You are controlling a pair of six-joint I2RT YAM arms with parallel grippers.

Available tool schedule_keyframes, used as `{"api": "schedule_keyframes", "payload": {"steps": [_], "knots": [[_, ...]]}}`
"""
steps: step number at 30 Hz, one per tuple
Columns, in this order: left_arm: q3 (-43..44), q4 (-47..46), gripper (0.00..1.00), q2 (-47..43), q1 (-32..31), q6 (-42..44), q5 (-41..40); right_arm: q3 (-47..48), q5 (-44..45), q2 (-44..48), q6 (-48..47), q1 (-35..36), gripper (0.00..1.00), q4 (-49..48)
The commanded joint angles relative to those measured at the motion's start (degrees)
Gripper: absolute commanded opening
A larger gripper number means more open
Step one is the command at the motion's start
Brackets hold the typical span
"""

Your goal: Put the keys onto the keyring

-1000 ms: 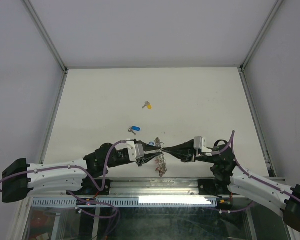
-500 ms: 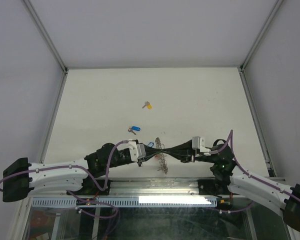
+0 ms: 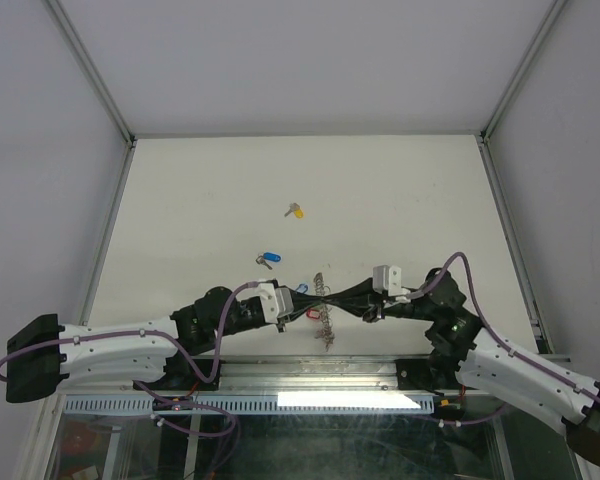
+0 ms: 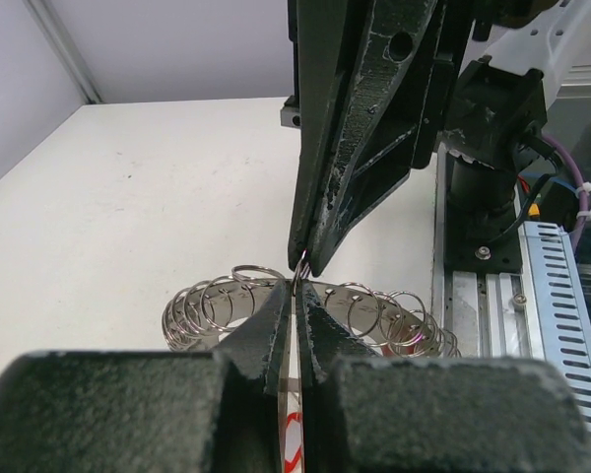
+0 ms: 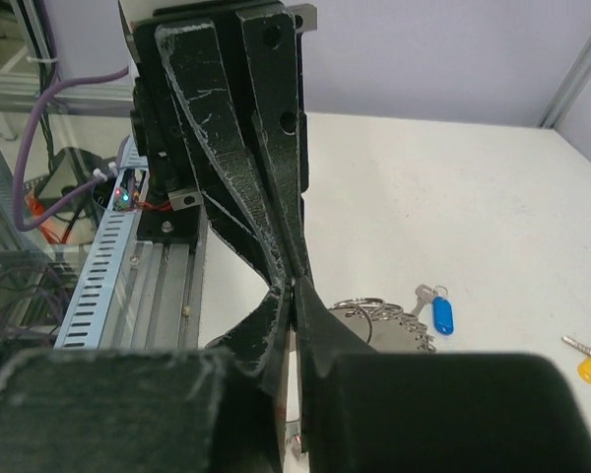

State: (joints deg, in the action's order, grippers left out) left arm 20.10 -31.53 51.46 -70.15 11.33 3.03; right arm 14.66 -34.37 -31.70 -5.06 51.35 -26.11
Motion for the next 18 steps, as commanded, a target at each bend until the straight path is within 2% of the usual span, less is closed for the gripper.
{"api": "schedule_keyframes", "payload": {"steps": [1, 9, 14, 18], "knots": [[-0.1, -4.2, 0.00, 0.4, -0.2, 1.3, -2.2, 7.4, 2.7, 1.1, -6.9, 0.1, 0.09, 13.1], [-2.3, -5.3, 0.00, 0.9, -0.2, 1.9, -1.6, 12.8, 9.1, 1.9, -9.4, 0.2, 0.30, 22.7], [-4.3, -6.0, 0.00, 0.9, -0.2, 2.6, -0.4, 15.3, 17.9, 0.3, -6.9, 0.2, 0.33, 27.8], [-5.9, -5.9, 0.00, 1.3, -0.2, 4.4, 3.1, 17.1, 18.6, -4.2, -3.9, -0.3, 0.36, 32.2]]}}
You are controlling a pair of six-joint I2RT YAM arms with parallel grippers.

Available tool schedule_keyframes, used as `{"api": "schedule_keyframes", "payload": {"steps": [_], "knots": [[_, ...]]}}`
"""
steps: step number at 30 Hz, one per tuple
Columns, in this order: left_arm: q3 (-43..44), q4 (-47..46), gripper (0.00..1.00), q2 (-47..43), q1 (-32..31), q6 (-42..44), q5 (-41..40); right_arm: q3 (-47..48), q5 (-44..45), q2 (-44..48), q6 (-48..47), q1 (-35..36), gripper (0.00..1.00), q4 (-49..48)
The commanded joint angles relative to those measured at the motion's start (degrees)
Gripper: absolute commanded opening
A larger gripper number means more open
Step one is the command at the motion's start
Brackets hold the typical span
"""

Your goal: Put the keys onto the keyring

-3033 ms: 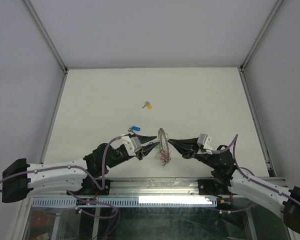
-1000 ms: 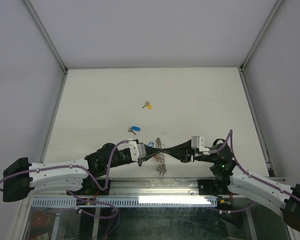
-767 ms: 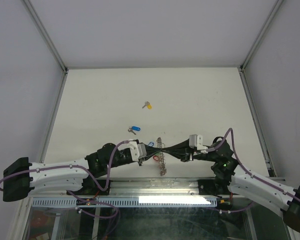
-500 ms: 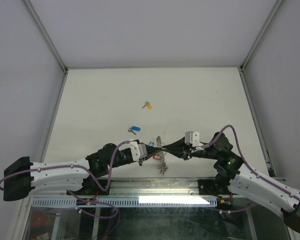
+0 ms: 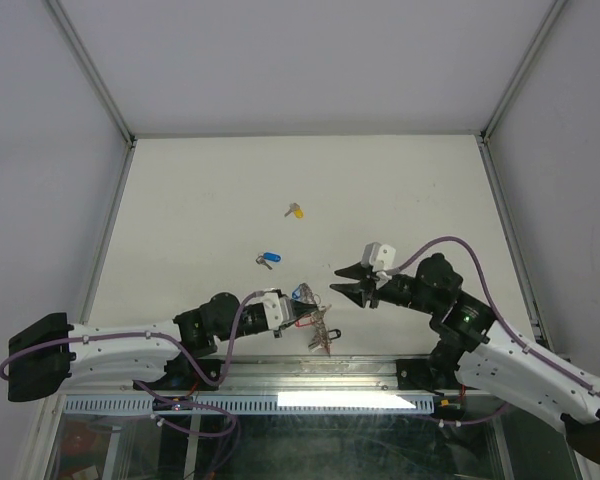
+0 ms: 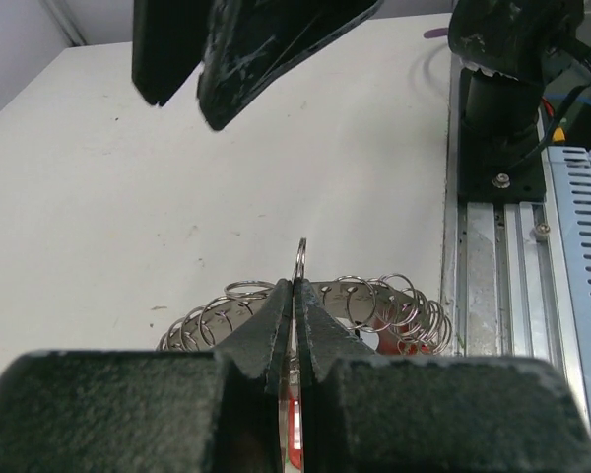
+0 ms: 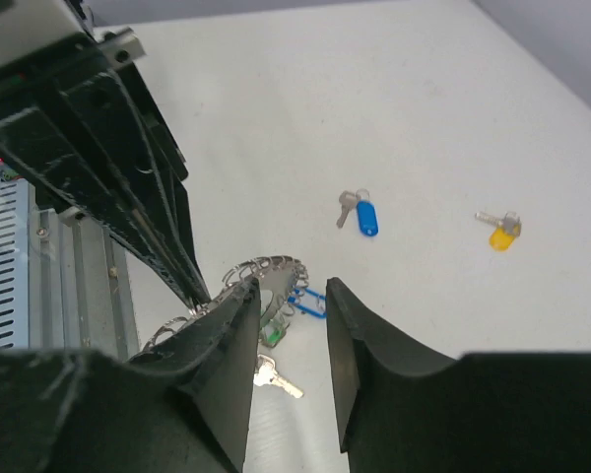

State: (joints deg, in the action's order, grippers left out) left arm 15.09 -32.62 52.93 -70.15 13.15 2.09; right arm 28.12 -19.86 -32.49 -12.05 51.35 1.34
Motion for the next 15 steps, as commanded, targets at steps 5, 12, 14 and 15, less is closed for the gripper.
{"api": "schedule_keyframes", "payload": {"steps": [5, 12, 14, 15], "knots": [[-3.8, -5.2, 0.00, -0.2, -0.2, 6.5, 8.0, 3.3, -2.2, -9.1, 8.0, -3.6, 0.39, 4.9], [-3.6, -0.7, 0.00, 2.0, -0.2, 10.2, 14.0, -1.7, -17.9, -10.8, 16.8, -11.6, 0.43, -1.9], [-3.7, 0.2, 0.00, 2.2, -0.2, 10.1, 14.5, -2.5, -20.9, -10.4, 17.9, -12.6, 0.43, -2.1], [-3.7, 0.5, 0.00, 2.2, -0.2, 10.2, 14.7, -2.7, -22.4, -10.3, 18.1, -12.7, 0.43, -2.0]]}}
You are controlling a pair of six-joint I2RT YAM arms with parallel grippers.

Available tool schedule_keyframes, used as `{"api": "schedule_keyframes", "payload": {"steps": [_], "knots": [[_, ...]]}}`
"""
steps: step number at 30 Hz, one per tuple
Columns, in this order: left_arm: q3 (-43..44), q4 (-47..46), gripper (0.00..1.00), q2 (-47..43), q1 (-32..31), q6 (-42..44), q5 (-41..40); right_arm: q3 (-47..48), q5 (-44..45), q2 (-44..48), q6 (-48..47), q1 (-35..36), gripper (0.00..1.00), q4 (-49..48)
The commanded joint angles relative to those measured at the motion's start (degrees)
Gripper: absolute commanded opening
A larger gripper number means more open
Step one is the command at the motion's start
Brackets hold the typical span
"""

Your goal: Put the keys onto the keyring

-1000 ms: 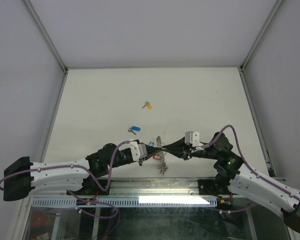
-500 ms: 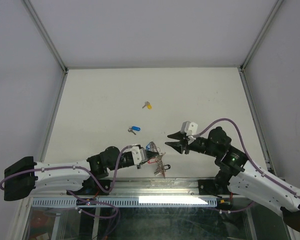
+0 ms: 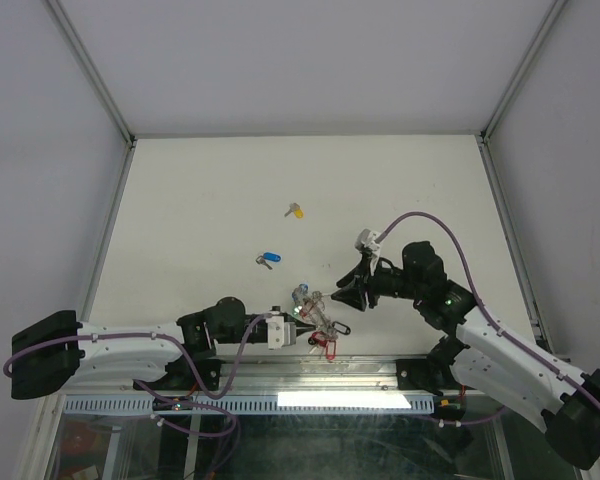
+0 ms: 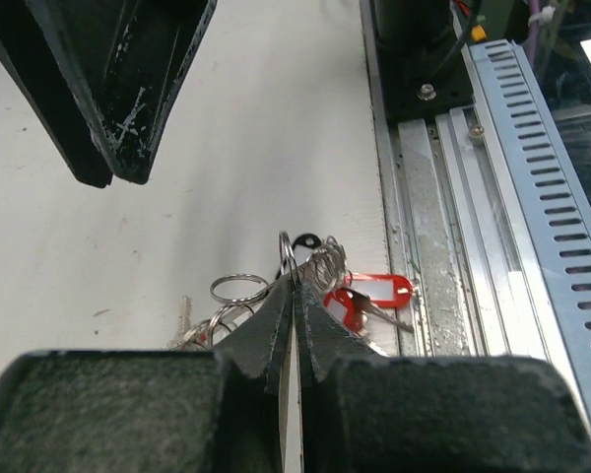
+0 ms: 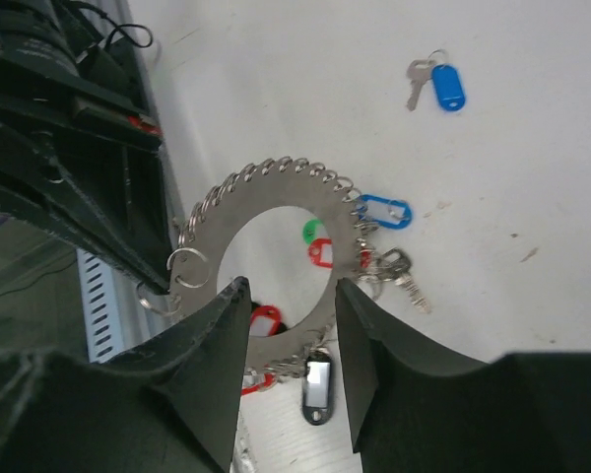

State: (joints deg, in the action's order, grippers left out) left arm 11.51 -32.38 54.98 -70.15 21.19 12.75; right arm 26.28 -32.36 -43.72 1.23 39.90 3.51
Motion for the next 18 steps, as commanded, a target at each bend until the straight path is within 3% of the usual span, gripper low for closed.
{"api": "schedule_keyframes", "payload": {"steps": [1, 8, 13, 18], "knots": [[-0.2, 0.7, 0.00, 0.1, -0.2, 2.2, 4.2, -1.0, -11.5, 0.9, 4.9, -1.2, 0.42, -4.2], [0.9, 2.4, 0.00, 1.5, -0.2, 3.1, 4.4, 0.0, -20.0, -3.3, 3.3, -1.2, 0.41, -2.7], [1.1, 2.4, 0.00, 2.3, -0.2, 3.6, 5.1, 6.0, -21.5, -11.9, 1.8, -1.1, 0.42, 2.7], [1.5, 3.4, 0.00, 2.2, -0.2, 4.2, 5.2, 8.7, -24.1, -20.0, 5.3, -1.1, 0.42, -0.3]]}}
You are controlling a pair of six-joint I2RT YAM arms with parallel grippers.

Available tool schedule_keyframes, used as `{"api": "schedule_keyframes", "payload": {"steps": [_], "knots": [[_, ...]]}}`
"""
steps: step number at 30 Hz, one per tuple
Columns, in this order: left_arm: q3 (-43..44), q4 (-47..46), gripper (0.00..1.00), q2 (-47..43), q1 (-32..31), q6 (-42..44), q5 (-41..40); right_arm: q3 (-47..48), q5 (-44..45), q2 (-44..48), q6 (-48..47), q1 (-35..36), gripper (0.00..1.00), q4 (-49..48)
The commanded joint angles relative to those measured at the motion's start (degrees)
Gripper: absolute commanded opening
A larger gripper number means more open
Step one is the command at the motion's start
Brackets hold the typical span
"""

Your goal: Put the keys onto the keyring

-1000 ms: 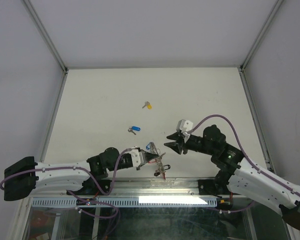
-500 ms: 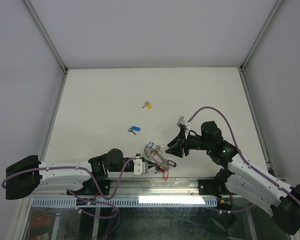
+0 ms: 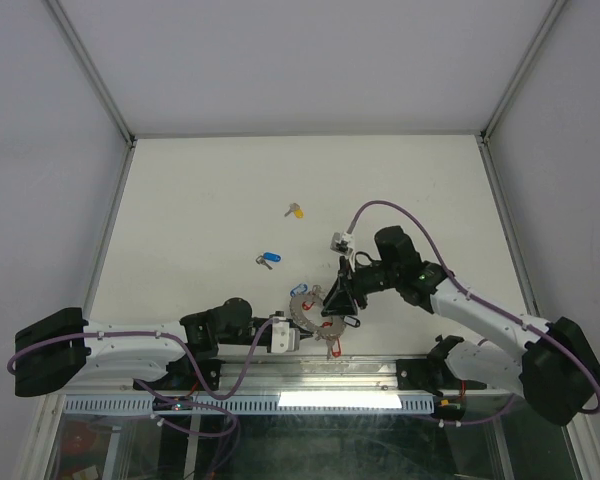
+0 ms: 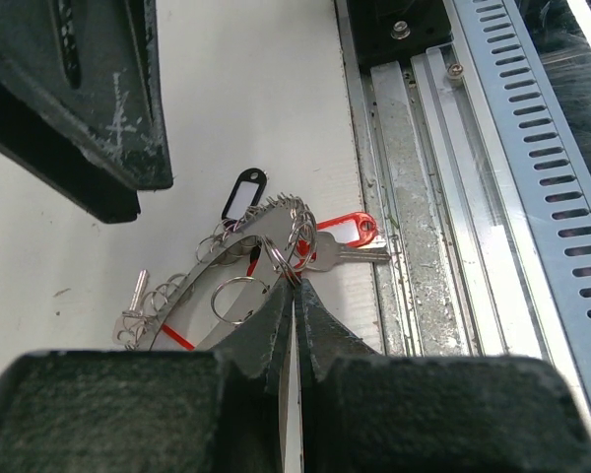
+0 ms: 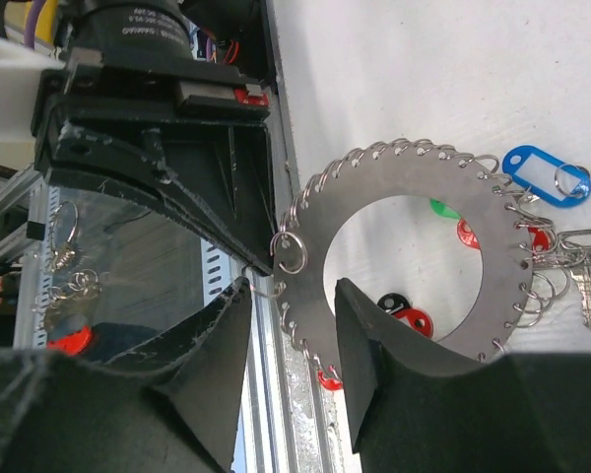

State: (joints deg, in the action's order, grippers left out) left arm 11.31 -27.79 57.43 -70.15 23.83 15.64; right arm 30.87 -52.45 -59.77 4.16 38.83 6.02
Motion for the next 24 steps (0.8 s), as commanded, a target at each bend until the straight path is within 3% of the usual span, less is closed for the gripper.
{"api": "schedule_keyframes", "payload": {"steps": [1, 6, 24], "knots": [[1.7, -1.2, 0.00, -0.3, -0.3, 1.6, 2.3, 4.4, -4.2, -5.0, 2.6, 0.0, 0.40, -3.1], [1.8, -1.1, 0.00, -0.2, -0.3, 1.8, 2.4, 5.4, -5.9, -10.0, 2.8, 1.3, 0.36, -3.5], [2.0, -0.4, 0.00, -0.7, -0.2, 2.2, 3.0, 5.6, -4.2, -17.6, 3.8, 6.1, 0.38, -9.5]]}}
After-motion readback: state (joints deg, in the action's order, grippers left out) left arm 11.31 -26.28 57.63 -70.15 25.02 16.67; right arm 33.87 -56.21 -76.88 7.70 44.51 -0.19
